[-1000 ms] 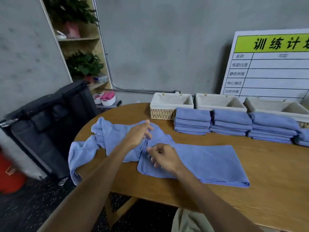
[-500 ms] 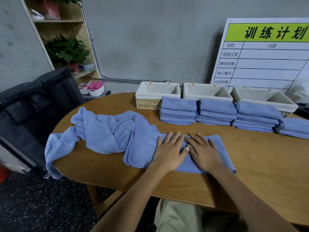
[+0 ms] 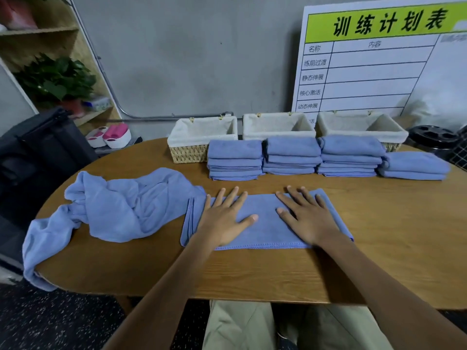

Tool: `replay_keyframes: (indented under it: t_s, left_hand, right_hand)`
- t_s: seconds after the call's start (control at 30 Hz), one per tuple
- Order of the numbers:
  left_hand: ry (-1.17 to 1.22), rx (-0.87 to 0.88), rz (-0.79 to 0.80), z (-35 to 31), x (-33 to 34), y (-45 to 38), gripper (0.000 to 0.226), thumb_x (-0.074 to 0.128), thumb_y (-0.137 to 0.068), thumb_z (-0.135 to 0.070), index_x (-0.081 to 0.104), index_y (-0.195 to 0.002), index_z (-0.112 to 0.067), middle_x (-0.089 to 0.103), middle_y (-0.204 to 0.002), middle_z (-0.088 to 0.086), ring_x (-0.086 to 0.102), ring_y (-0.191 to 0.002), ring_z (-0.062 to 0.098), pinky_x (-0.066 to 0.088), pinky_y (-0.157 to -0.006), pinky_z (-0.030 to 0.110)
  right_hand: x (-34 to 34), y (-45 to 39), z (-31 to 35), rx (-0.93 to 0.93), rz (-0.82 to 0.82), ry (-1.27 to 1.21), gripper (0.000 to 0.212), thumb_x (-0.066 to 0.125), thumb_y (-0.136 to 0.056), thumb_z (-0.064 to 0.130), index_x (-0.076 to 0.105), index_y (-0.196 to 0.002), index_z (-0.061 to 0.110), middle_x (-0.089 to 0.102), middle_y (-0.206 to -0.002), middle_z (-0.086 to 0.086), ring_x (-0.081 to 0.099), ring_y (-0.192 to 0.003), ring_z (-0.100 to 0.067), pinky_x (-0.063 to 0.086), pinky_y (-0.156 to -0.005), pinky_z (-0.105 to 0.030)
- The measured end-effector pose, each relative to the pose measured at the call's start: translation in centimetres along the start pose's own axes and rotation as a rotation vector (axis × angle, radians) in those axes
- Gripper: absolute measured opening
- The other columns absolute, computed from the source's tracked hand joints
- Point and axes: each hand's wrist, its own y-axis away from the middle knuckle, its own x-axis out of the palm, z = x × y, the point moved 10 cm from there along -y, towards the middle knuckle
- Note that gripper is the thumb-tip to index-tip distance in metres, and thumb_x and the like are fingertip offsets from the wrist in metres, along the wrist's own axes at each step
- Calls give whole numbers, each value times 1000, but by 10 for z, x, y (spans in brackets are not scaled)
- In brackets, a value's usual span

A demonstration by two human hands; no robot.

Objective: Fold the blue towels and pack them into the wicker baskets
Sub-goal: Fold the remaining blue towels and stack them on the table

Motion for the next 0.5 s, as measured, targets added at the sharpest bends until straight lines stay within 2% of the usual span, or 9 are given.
replay_keyframes:
  t_s: [0.13, 0.3, 0.37, 0.5]
  left_hand:
    - [-4, -22, -26, 18, -3, 7, 84, 18, -90, -81, -4, -159, -39, -14, -166, -14, -15, -154, 19, -7, -123, 51]
    - [2, -25, -38, 22, -5, 11, 88, 12, -86, -82, -2, -160, -38, -11, -167, -13, -13, -154, 17, -8, -124, 48]
    - [-3, -21, -40, 22, -5, 11, 83, 14, -89, -79, -2, -160, -38, -11, -167, -13, -13, -154, 17, -7, -124, 48]
    - [-16, -16, -31, 22, -4, 11, 79, 10, -91, -75, -1, -160, -38, -9, -168, -11, -10, -155, 19, -3, -124, 49]
  right_hand:
    - [0, -1, 0, -3, -2, -14, 85, -11, -77, 75, 2, -155, 46, -6, -166, 12, -12, -152, -18, -4, -123, -46]
    - [-4, 7, -16, 43, -11, 8, 65, 7, -95, 68, 0, -156, 45, -8, -166, 12, -12, -152, -17, -4, -123, -46]
    - [-5, 12, -30, 76, -18, 11, 64, 9, -97, 67, 1, -156, 45, -7, -166, 12, -10, -153, -17, 0, -122, -46]
    - [-13, 26, -64, 190, -83, 1, 90, 5, -82, 84, 10, -157, 34, 3, -165, 7, 1, -152, -24, 12, -119, -49]
